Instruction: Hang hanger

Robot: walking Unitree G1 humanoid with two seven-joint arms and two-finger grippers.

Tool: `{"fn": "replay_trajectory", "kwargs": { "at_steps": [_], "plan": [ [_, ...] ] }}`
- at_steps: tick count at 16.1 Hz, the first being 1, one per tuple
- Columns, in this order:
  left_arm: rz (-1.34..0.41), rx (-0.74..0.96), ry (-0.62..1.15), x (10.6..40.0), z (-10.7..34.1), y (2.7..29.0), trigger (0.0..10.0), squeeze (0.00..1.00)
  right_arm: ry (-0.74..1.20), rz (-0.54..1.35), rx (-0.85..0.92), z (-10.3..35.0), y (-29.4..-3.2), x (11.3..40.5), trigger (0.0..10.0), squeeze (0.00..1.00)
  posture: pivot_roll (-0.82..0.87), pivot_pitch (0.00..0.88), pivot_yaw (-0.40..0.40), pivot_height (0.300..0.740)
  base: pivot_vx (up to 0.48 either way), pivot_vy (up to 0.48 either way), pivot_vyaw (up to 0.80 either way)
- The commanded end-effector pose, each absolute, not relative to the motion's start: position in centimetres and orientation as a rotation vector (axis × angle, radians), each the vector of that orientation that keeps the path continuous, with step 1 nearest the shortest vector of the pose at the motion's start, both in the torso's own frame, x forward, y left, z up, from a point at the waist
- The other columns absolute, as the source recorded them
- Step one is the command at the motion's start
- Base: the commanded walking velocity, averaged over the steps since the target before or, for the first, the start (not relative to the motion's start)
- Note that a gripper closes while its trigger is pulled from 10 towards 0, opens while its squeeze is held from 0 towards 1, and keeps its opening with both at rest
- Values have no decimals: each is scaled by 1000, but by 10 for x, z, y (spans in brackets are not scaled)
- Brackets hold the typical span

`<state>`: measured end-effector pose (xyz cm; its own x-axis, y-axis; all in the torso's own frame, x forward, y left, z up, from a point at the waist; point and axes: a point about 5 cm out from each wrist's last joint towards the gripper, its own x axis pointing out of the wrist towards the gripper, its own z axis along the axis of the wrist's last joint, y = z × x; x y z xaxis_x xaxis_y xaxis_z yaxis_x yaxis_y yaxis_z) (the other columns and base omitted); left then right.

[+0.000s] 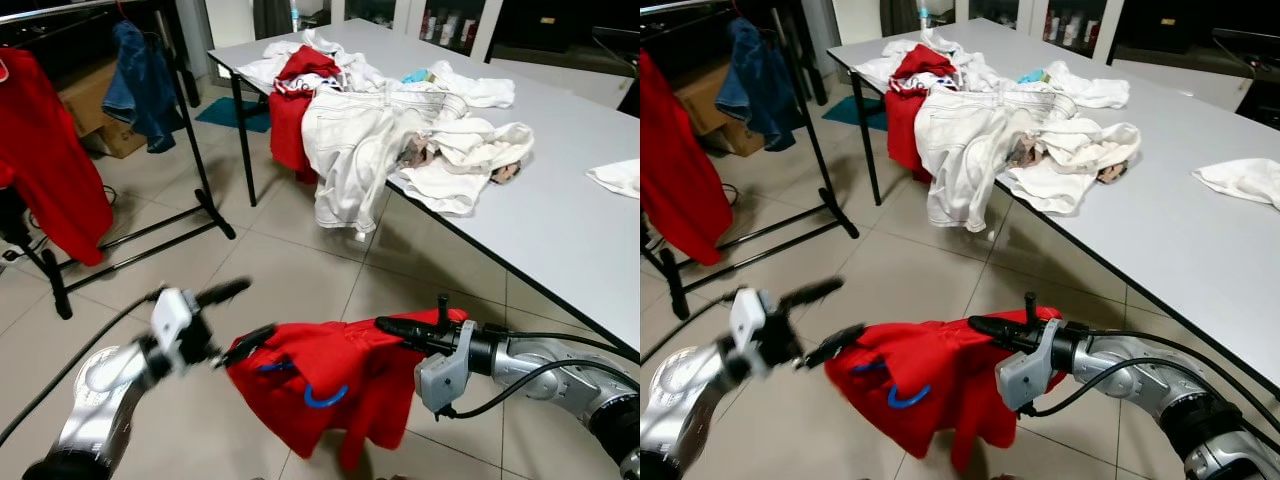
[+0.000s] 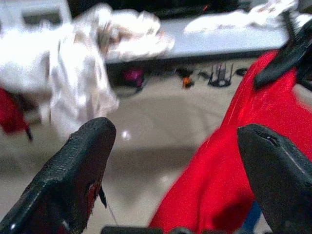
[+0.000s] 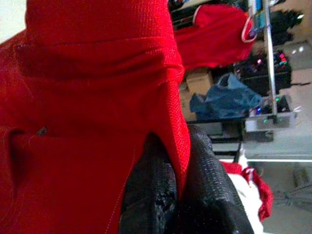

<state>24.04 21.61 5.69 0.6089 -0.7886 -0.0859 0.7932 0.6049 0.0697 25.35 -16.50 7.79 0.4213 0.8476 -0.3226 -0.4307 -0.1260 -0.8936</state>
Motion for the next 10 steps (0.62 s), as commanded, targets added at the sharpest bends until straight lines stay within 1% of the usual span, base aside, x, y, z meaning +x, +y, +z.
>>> {"fn": "replay_trajectory", "kwargs": {
  "at_steps": [1,2,3,5,7,10],
  "plan": [
    [-959,131,175,226,41,225,10000,0,-535,1140,-1293,95,-161,259,0,0,-76,0,22,740,0,0,0],
    [-975,145,252,217,31,232,10000,0,-560,1159,-1298,97,-159,258,0,0,-75,0,20,740,0,0,0],
    [-961,142,289,216,28,236,10000,0,-572,1169,-1297,98,-158,258,0,0,-72,0,18,740,0,0,0],
    [-934,136,315,216,25,240,10000,0,-590,1174,-1293,99,-155,256,0,0,-70,0,18,740,0,0,0],
    [-905,139,362,215,19,247,10000,0,-646,1194,-1269,100,-145,251,0,0,-75,0,24,740,0,0,0],
    [-878,132,394,213,15,252,10000,0,-670,1200,-1255,102,-141,249,0,0,-77,0,27,740,0,0,0]
  ]
}}
